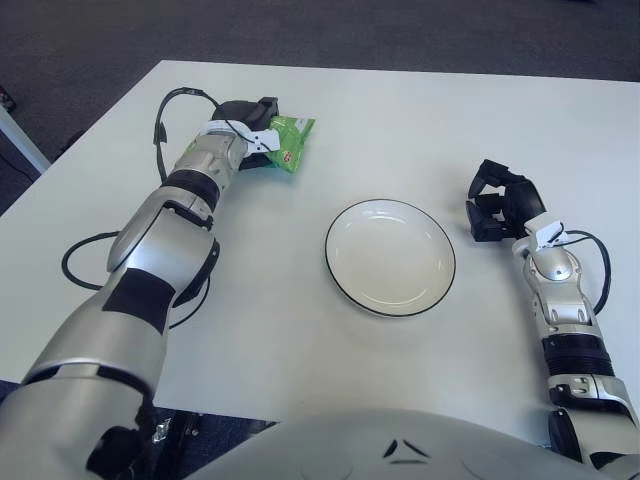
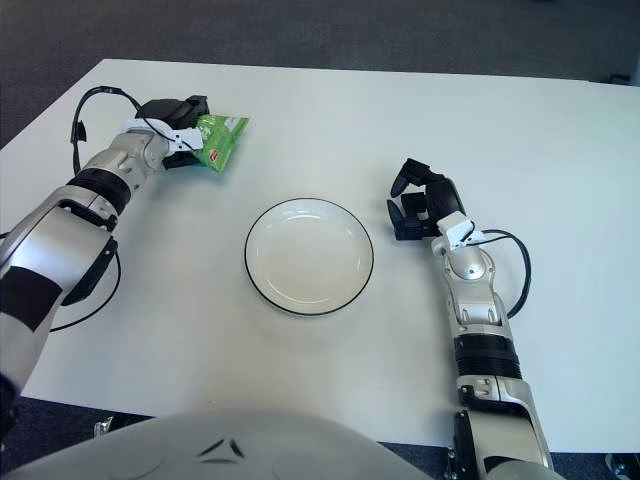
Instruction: Put the snack into the plate.
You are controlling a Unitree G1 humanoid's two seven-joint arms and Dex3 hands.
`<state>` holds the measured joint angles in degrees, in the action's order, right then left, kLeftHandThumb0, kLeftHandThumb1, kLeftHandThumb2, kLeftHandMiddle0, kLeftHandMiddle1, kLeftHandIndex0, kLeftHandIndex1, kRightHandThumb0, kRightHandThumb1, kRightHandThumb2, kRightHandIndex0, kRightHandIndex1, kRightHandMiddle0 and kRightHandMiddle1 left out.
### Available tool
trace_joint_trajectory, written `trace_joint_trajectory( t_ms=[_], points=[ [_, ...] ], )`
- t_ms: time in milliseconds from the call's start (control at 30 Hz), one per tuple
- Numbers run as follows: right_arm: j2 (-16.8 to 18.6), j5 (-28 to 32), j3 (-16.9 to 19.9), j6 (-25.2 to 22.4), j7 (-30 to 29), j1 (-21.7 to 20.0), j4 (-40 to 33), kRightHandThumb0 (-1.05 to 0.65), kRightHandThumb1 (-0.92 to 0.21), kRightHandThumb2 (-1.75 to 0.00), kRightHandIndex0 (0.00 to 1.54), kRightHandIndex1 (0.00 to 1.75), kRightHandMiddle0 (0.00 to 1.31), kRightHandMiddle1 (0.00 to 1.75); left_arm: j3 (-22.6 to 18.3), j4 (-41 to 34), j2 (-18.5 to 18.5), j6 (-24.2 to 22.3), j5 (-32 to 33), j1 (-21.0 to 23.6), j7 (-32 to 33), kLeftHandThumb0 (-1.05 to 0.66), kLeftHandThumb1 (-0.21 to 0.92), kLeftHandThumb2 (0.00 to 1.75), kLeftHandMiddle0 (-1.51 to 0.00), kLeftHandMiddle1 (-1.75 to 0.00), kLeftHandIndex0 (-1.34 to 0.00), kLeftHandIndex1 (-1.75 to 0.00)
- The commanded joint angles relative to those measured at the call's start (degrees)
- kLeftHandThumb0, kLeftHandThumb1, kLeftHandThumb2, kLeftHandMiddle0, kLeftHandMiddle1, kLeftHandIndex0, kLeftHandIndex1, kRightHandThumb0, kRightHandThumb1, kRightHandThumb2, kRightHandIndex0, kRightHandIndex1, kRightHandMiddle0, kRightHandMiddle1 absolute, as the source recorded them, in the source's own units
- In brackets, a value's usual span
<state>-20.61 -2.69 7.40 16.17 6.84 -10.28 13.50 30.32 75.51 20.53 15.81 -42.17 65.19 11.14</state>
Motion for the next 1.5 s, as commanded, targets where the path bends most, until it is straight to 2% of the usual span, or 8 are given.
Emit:
trace_joint_trajectory(
  t_ms=[0,133,300,567,900,1000,1267,1467],
  points=[
    [0.79,0.39,-0.19,-1.38,0.35,1.53,2.08,-0.5,-0.29,-1.36,1.37,1.75,0.64,1.75,-0.64,-2.3,0.76,2.93,0.56,2.07,2.36,0.0,0.01,1.6,-0.9,-1.52,-0.65,-1.75],
    [0.98,0.24,-0.21,-0.88,0.1,1.36,2.37,-0.5,-0.28,-1.36,1.37,1.75,0.64,1.75,-1.26,-2.41,1.03,4.74,0.9,2.36,4.7,0.0,-0.02,1.63,-0.93,-1.52,-0.66,-1.75],
    [1.03,-0.3,-0.45,-0.26,-0.35,1.27,2.7,-0.5,-0.27,-1.38,1.36,1.75,0.66,1.75,-0.81,-4.29,2.25,9.67,-0.35,3.48,12.54,0.0,-0.06,1.68,-0.95,-1.54,-0.69,-1.75],
    [0.7,-1.07,-0.62,-0.62,-0.97,0.67,4.13,-0.5,-0.28,-1.37,1.37,1.75,0.65,1.75,-1.92,-13.57,4.34,18.09,-0.39,3.09,17.67,0.0,-0.08,1.7,-0.95,-1.56,-0.7,-1.75],
    [1.06,-0.46,-0.74,-1.02,-0.95,0.18,4.41,-0.5,-0.28,-1.36,1.37,1.75,0.64,1.75,-4.25,-21.65,5.85,29.11,2.47,-1.21,16.07,0.0,-0.05,1.7,-0.91,-1.64,-0.67,-1.75],
    [1.08,-0.62,-0.79,-1.28,-1.11,0.16,4.24,-0.5,-0.28,-1.36,1.37,1.75,0.64,1.75,-5.02,-22.94,6.03,30.91,3.04,-2.19,15.41,0.0,-0.05,1.7,-0.91,-1.64,-0.66,-1.75],
    [0.92,-1.92,-1.11,-1.29,-2.53,0.18,4.05,-0.5,-0.27,-1.38,1.36,1.75,0.66,1.75,-7.31,-33.61,6.07,35.15,3.82,-8.07,14.47,0.0,-0.03,1.68,-0.9,-1.64,-0.64,-1.75],
    [0.72,-1.98,-1.25,-0.99,-2.62,0.09,4.47,-0.51,-0.26,-1.39,1.36,1.75,0.66,1.75,-8.42,-38.97,4.7,40.19,7.94,-10.16,9.54,0.0,0.0,1.66,-0.88,-1.66,-0.62,-1.75]
  ],
)
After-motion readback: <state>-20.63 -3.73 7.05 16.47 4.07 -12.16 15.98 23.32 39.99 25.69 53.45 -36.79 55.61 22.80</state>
